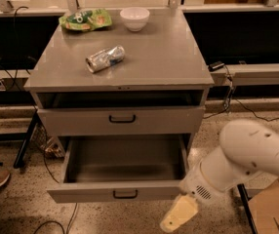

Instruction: Close middle drawer

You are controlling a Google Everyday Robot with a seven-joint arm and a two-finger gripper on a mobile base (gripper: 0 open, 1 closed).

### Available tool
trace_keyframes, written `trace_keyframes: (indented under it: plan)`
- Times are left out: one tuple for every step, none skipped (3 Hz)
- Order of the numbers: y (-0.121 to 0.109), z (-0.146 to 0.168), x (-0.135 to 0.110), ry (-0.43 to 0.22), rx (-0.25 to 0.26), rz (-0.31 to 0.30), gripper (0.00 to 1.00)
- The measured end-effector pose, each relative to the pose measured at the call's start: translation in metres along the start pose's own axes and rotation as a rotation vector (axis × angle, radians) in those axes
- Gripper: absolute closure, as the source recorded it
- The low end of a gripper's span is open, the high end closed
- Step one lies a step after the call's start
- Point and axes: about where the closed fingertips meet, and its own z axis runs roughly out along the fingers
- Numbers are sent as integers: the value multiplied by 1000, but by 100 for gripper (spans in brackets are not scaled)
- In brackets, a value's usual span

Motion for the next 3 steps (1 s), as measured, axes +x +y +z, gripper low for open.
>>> trace_keyframes:
  plan:
    - [-16, 71, 0, -93, -72, 88, 43]
    - [-41, 121, -15, -185, -66, 143, 66]
    - [-58, 125, -23, -232, -16, 158, 89]
